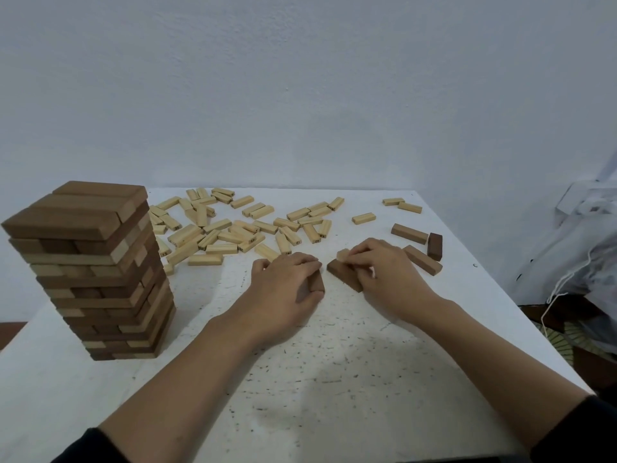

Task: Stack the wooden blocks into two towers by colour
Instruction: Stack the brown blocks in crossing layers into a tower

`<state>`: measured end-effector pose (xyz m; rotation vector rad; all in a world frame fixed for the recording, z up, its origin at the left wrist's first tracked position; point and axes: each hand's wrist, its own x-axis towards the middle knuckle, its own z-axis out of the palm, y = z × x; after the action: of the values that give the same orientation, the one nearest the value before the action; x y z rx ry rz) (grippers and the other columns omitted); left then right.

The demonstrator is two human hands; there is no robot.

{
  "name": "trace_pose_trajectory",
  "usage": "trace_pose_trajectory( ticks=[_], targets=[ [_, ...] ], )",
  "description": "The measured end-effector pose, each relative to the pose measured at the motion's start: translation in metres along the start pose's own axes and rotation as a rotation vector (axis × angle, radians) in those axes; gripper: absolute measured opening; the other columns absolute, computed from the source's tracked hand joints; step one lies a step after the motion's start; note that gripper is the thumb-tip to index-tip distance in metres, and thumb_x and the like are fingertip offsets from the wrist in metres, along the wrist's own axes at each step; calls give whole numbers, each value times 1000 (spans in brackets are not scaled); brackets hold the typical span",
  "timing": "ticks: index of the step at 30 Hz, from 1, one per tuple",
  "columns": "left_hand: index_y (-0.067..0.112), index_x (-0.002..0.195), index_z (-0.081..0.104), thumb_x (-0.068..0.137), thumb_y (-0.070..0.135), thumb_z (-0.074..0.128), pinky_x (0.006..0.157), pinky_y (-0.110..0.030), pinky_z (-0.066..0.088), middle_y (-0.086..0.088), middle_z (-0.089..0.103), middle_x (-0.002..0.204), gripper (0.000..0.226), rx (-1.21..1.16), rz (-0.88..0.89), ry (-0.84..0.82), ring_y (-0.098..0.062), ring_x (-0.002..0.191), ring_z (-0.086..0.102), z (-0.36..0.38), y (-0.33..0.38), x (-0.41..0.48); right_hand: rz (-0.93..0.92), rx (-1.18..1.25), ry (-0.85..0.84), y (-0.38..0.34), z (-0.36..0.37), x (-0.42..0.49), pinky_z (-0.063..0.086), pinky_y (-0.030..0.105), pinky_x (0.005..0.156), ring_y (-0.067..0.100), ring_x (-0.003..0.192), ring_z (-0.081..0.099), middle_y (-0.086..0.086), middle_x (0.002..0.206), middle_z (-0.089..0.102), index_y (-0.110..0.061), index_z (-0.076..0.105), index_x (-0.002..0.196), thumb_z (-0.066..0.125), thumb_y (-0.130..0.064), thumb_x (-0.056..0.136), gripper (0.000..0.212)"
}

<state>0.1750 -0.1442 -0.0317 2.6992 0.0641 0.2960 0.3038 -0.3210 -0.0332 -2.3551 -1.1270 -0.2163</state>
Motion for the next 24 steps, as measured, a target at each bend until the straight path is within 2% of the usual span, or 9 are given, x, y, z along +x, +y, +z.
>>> trace_pose_trajectory(
  ticks=[2,5,7,10,13,15,17,21,24],
  targets=[
    [28,145,51,100,44,55,106,-34,18,18,46,145,47,9,-8,-13,-3,134,39,-4,-3,-3,-4,68,4,-11,3,-3,43,17,93,9,104,58,-6,111,67,-20,77,115,58,-7,97,29],
    [29,139,58,96,51,61,109,-39,27,18,50,139,48,19,-7,-37,-6,128,46,-10,-8,-8,6,135,13,-27,9,-9,40,3,83,2,93,58,-8,110,66,-18,79,111,63,-12,97,22],
    [28,134,63,93,55,64,110,-44,34,19,52,133,49,10,-10,-45,-6,121,50,-15,-9,-12,34,182,2,-35,12,-11,39,0,79,0,88,58,-9,107,65,-18,79,108,66,-15,95,19],
    [29,128,66,92,53,66,105,-44,39,20,54,125,43,14,-9,-50,-4,112,51,-21,-8,-19,72,277,-35,-44,10,-10,47,9,77,2,85,61,-13,101,63,-24,81,99,71,-17,91,15],
    [30,129,64,98,37,60,106,-39,38,15,51,136,33,101,-6,-89,-6,116,52,-27,-9,-27,101,346,-80,-52,8,-8,55,20,80,4,84,64,-13,95,65,-26,80,88,74,-18,85,10],
    [29,133,61,98,30,57,105,-37,36,13,48,142,35,156,-10,-110,-8,120,52,-29,-13,-32,123,454,-112,-55,6,-6,58,26,80,7,84,66,-13,92,66,-26,79,84,77,-17,81,10],
    [29,139,57,99,31,57,106,-37,35,12,46,145,40,181,-24,-114,-10,122,51,-32,-16,-36,130,575,-171,-59,4,-3,60,29,80,10,83,68,-13,90,69,-27,79,85,81,-15,77,15],
    [33,144,51,99,37,59,107,-37,36,11,44,141,46,164,-49,-114,-12,121,50,-37,-22,-43,84,636,-306,-55,-1,5,57,21,82,6,87,70,-14,90,73,-22,78,100,87,-9,73,32],
    [39,143,47,95,50,62,106,-39,40,14,40,137,52,50,-85,-109,-16,119,48,-35,-25,-47,27,585,-295,-48,-1,8,57,25,79,8,94,66,-17,103,69,-28,76,109,95,-23,66,48]
  ],
)
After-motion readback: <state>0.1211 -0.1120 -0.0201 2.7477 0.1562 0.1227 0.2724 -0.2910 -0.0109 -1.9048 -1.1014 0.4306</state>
